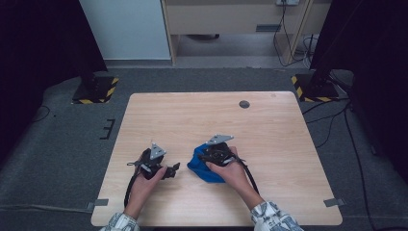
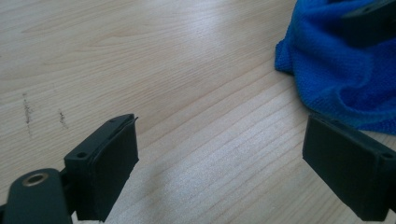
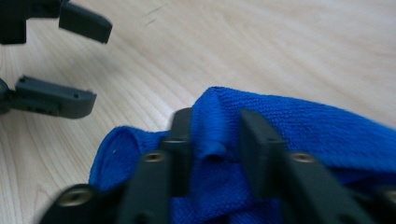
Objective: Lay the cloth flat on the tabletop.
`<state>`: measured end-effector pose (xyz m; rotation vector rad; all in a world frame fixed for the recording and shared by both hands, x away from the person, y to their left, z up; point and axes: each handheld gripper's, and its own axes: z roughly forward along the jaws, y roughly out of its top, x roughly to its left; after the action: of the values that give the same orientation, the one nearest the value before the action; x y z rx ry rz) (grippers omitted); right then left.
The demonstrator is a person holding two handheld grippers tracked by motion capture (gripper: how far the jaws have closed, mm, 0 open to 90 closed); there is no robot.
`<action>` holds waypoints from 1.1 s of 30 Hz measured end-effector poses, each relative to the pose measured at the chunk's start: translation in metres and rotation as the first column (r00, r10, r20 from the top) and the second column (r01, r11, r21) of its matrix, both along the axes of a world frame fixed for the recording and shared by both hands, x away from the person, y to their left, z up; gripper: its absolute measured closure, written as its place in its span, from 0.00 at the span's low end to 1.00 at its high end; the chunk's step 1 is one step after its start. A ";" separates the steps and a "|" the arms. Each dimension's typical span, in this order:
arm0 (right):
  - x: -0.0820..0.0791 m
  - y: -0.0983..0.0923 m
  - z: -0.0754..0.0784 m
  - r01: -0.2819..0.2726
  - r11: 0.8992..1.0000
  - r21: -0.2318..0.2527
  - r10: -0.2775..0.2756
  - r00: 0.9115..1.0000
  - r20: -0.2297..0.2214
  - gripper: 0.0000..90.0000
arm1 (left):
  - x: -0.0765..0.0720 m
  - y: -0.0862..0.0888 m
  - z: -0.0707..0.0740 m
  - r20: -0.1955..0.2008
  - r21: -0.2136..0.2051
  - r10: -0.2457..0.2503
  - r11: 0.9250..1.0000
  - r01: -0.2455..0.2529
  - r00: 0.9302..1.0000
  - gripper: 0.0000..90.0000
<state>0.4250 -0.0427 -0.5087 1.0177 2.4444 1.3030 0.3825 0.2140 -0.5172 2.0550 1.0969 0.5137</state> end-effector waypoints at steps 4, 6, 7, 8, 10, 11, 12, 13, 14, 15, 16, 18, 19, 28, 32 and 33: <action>-0.008 -0.016 0.017 0.002 1.000 0.027 -0.003 0.999 0.033 0.49 | 0.000 -0.001 0.003 0.027 -0.007 0.004 1.000 -0.004 1.000 0.11; -0.013 -0.025 0.023 0.016 0.999 0.028 -0.018 0.999 0.045 0.43 | 0.000 0.000 0.004 0.035 -0.011 0.005 1.000 -0.005 0.999 0.11; -0.015 -0.030 0.025 0.024 0.999 0.029 -0.026 0.998 0.053 0.41 | 0.000 0.000 0.004 0.030 -0.012 0.004 1.000 -0.004 1.000 0.11; -0.017 -0.035 0.027 0.033 0.999 0.036 -0.035 0.998 0.057 0.40 | 0.000 -0.001 0.003 0.025 -0.013 0.002 1.000 -0.001 1.000 0.11; -0.021 -0.047 0.029 0.047 0.998 0.038 -0.049 0.997 0.065 0.39 | 0.000 -0.001 0.003 0.026 -0.010 0.001 1.000 0.000 1.000 0.11; -0.024 -0.053 0.030 0.060 0.997 0.041 -0.063 0.996 0.067 0.39 | 0.001 -0.001 0.003 0.028 -0.013 0.001 1.000 0.000 1.000 0.11; -0.026 -0.059 0.029 0.068 0.997 0.047 -0.071 0.995 0.068 0.39 | 0.001 -0.001 0.003 0.029 -0.016 0.001 1.000 -0.001 1.000 0.11; -0.027 -0.065 0.029 0.074 0.996 0.052 -0.077 0.995 0.061 0.38 | 0.001 -0.001 0.003 0.028 -0.015 0.001 1.000 0.000 1.000 0.11; -0.029 -0.070 0.029 0.080 0.995 0.057 -0.084 0.995 0.059 0.38 | 0.001 -0.001 0.003 0.028 -0.013 0.000 1.000 0.000 1.000 0.11; -0.030 -0.075 0.029 0.085 0.995 0.055 -0.088 0.994 0.061 0.41 | 0.001 -0.002 0.003 0.030 -0.013 -0.001 1.000 0.001 1.000 0.11; -0.031 -0.079 0.029 0.092 0.995 0.049 -0.096 0.993 0.070 0.43 | 0.000 -0.002 0.004 0.033 -0.013 -0.002 1.000 0.003 0.999 0.11; -0.033 -0.087 0.029 0.104 0.994 0.031 -0.107 0.991 0.075 0.56 | -0.001 -0.003 0.005 0.039 -0.016 -0.005 1.000 0.006 0.999 0.11; -0.034 -0.091 0.028 0.109 0.994 0.021 -0.110 0.991 0.072 0.60 | -0.002 -0.004 0.005 0.037 -0.017 -0.009 1.000 0.009 0.999 0.11; -0.038 -0.109 0.004 0.107 0.993 -0.046 -0.106 0.994 0.014 0.91 | -0.004 -0.009 0.006 0.039 -0.009 -0.030 0.999 0.031 0.999 0.11; -0.035 -0.102 -0.002 0.088 0.994 -0.058 -0.087 0.996 0.005 0.92 | -0.003 -0.011 0.005 0.036 -0.006 -0.031 0.999 0.032 0.999 0.11; -0.035 -0.100 -0.004 0.085 0.994 -0.065 -0.085 0.996 0.001 0.90 | -0.003 -0.011 0.005 0.036 -0.005 -0.034 0.999 0.034 0.999 0.11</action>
<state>0.3903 -0.1423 -0.5127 1.0937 2.3997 1.1889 0.3796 0.2026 -0.5122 2.0486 1.0392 0.5285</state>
